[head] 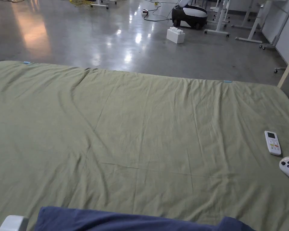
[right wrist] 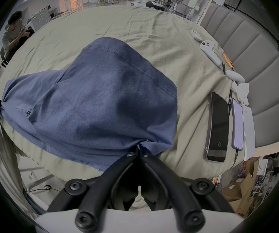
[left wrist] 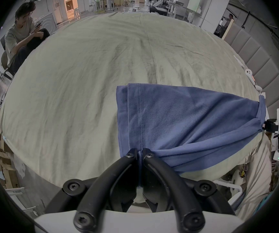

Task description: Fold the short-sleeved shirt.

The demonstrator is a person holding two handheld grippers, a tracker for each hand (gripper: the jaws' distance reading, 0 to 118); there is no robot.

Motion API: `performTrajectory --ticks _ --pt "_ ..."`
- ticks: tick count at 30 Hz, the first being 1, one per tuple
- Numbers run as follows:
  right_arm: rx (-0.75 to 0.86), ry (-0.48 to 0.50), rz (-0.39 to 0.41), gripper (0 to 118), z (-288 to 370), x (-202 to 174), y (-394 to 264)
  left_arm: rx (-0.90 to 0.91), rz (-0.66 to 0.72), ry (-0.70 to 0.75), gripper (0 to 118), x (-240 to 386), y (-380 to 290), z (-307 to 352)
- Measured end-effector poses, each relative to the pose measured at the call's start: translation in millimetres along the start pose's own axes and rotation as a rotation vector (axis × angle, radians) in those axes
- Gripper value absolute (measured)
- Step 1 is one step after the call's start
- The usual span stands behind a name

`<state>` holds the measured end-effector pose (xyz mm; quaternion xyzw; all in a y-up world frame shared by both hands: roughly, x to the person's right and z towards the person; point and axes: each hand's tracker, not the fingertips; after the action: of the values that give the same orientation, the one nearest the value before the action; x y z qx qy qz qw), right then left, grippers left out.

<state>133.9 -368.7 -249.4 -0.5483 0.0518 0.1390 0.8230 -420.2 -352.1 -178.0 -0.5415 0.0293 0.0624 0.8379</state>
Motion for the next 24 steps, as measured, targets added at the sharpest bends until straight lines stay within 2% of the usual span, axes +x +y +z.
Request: performTrajectory --ticks 5,6,8,9,10,12,16,20,21,24 --pt "0.039 -0.003 -0.05 8 3 -2 -2 0.023 0.021 0.003 6 2 -4 -4" --pt "0.044 -0.011 -0.065 18 6 -3 -1 0.03 0.028 0.002 8 2 -5 -2" --pt "0.076 -0.07 -0.073 57 17 -6 1 0.04 0.038 0.004 19 4 -3 3" --pt "0.099 -0.095 -0.064 74 23 -7 4 0.052 0.043 0.006 28 6 -2 7" --pt "0.121 -0.1 -0.059 85 29 -8 7 0.06 0.046 0.006 41 8 0 10" --pt "0.191 -0.103 -0.069 86 48 -12 16 0.114 0.059 0.006 55 14 7 18" --pt "0.348 -0.147 -0.081 86 82 -26 39 0.26 0.042 -0.024 56 34 27 39" --pt "0.59 -0.082 -0.147 85 106 -41 59 0.47 0.023 -0.051 56 61 47 60" --pt "0.642 -0.07 -0.165 83 111 -46 62 0.522 0.022 -0.058 56 69 51 65" --pt "0.81 -0.032 -0.197 57 118 -62 69 0.67 0.026 -0.03 52 89 58 74"
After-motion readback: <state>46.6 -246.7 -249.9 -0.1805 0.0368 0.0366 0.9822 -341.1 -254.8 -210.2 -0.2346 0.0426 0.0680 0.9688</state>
